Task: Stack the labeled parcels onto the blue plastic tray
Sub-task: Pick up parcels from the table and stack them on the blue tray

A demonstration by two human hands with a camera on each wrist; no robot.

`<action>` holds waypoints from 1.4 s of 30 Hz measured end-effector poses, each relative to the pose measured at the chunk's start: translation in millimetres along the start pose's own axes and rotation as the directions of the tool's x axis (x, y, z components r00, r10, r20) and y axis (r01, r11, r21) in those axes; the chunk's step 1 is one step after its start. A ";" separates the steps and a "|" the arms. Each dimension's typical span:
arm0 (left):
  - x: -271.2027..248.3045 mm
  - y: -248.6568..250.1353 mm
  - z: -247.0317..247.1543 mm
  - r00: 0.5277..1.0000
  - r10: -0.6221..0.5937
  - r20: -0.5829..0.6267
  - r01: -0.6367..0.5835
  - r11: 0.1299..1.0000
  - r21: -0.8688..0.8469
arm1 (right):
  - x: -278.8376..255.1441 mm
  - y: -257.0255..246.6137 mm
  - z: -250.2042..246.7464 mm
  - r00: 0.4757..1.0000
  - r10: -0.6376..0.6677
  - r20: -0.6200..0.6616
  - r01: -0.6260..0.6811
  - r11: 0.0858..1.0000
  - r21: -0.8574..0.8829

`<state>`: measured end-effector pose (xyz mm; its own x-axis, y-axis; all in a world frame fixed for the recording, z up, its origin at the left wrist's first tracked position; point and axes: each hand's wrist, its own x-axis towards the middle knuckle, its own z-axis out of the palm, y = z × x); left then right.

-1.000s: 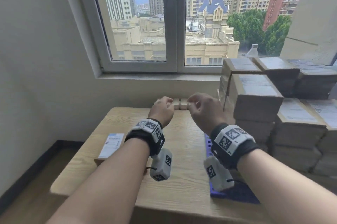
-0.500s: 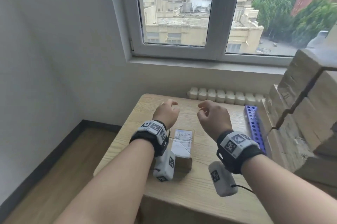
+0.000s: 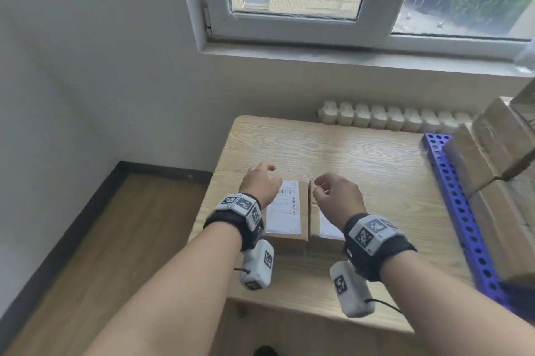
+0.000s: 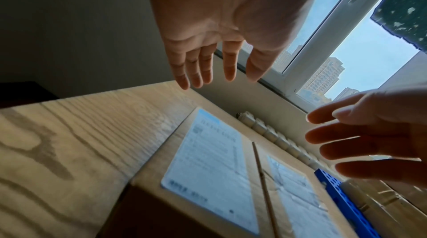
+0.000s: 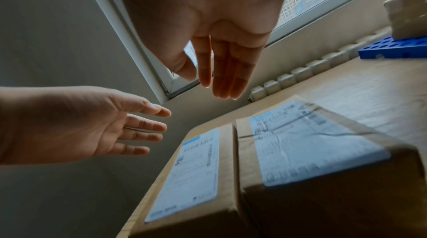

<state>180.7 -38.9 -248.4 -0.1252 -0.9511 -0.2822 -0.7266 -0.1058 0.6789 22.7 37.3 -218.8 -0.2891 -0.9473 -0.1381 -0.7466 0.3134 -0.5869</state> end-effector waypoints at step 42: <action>17.3 -42.3 -1.2 0.965 -0.074 0.251 0.243 0.609 -0.756 | 17.1 -19.2 18.8 0.986 0.159 0.051 -0.154 0.742 0.652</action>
<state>210.1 -51.2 -281.2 -0.2366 -0.8376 -0.4924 0.0378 -0.5143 0.8568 43.3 13.9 -224.9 -0.3730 -0.8875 -0.2704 -0.1190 0.3348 -0.9347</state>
